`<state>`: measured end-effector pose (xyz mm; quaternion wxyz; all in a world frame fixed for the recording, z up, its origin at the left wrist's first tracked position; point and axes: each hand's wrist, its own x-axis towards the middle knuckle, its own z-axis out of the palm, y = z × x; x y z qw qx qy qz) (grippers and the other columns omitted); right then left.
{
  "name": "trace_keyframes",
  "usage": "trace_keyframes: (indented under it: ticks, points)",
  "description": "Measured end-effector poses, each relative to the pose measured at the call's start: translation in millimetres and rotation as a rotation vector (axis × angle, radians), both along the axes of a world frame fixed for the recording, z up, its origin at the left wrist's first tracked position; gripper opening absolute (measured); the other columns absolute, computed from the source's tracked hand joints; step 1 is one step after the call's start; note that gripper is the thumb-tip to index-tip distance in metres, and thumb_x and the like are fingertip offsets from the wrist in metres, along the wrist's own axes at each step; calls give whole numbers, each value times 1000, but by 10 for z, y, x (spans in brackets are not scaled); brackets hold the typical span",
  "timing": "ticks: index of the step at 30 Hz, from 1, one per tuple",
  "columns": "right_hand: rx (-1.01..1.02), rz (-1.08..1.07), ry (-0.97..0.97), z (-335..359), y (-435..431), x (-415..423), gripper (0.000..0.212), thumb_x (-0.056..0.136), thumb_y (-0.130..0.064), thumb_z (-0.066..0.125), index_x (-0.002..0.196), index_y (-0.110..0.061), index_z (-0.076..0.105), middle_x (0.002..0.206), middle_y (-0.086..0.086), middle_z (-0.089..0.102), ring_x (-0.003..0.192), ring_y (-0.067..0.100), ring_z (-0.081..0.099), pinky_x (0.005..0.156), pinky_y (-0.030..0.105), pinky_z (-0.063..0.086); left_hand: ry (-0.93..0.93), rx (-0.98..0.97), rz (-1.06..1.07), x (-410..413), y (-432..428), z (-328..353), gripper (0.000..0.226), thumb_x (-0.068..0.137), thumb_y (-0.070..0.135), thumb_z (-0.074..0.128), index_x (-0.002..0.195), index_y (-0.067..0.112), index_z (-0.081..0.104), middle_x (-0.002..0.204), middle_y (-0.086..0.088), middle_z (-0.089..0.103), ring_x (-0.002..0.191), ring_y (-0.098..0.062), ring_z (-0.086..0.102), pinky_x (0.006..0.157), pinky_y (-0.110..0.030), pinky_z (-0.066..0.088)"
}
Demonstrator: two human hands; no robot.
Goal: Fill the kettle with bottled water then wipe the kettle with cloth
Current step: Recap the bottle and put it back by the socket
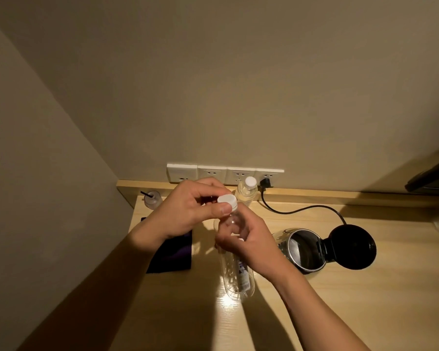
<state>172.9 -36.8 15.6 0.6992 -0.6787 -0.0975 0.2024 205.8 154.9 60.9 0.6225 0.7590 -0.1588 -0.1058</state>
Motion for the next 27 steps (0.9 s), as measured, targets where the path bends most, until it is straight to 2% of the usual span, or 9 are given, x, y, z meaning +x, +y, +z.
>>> trace_keyframes:
  ticks: [3, 6, 9, 12, 14, 17, 21, 24, 27]
  points:
    - [162, 128, 118, 148, -27, 28, 40, 84, -15, 74, 121, -22, 63, 91, 9, 69, 77, 34, 68, 79, 56, 58, 32, -162, -66, 45, 29, 1, 34, 84, 22, 75, 109, -1, 79, 102, -11, 70, 94, -22, 67, 84, -31, 54]
    - [330, 225, 300, 208, -6, 46, 43, 80, -10, 74, 119, -5, 56, 97, 13, 67, 81, 27, 69, 77, 44, 61, 47, -268, -130, 87, 0, 5, 33, 84, 28, 78, 108, 5, 81, 102, -6, 72, 95, -22, 67, 84, -31, 52]
    - [582, 443, 449, 241, 63, 66, 67, 72, -31, 94, 118, -1, 54, 97, 16, 63, 83, 27, 69, 77, 41, 62, 65, -380, -221, 93, -65, 49, 34, 84, 40, 80, 104, 13, 83, 102, -5, 74, 96, -20, 68, 85, -27, 52]
    - [694, 555, 472, 242, 92, 81, 61, 74, -35, 94, 114, -3, 61, 98, 15, 65, 87, 27, 73, 80, 40, 64, 97, -384, -243, 97, -107, 71, 37, 85, 45, 79, 105, 14, 83, 101, -3, 75, 95, -19, 68, 85, -28, 52]
    - [640, 490, 456, 221, 80, 104, 61, 76, -34, 93, 115, 0, 61, 98, 17, 64, 86, 29, 71, 81, 45, 62, 86, -275, -177, 108, -106, 52, 44, 89, 51, 73, 115, 16, 81, 109, -5, 75, 103, -21, 69, 90, -29, 54]
    - [380, 179, 291, 158, 28, 144, 72, 75, -35, 89, 125, 4, 56, 102, 21, 67, 92, 35, 70, 88, 49, 57, 95, -112, -107, 49, -13, -112, 69, 90, 66, 61, 148, 29, 56, 146, 0, 60, 135, -13, 58, 106, -23, 49]
    - [-63, -69, -45, 159, -53, 229, 49, 79, -47, 75, 125, -37, 62, 114, -11, 73, 109, 9, 68, 93, 27, 54, 331, 29, -56, -272, 112, -551, 115, 63, 79, 78, 160, 46, 26, 160, 7, 44, 140, -17, 53, 112, -45, 51]
    - [-269, -24, -136, 155, -31, 314, 52, 80, -60, 70, 125, -42, 53, 117, -14, 61, 110, 6, 56, 96, 25, 47, 310, 27, 6, -421, -37, -852, 84, 71, 54, 89, 142, 58, 45, 140, 17, 65, 127, -7, 64, 103, -29, 56]
    - [-466, 64, -159, 130, 12, 427, 65, 85, -57, 76, 140, -41, 45, 127, -10, 46, 122, 9, 46, 109, 36, 43, 310, -42, 173, -360, -178, -1058, 61, 75, 26, 85, 124, 53, 59, 121, 17, 73, 112, -9, 71, 84, -17, 57]
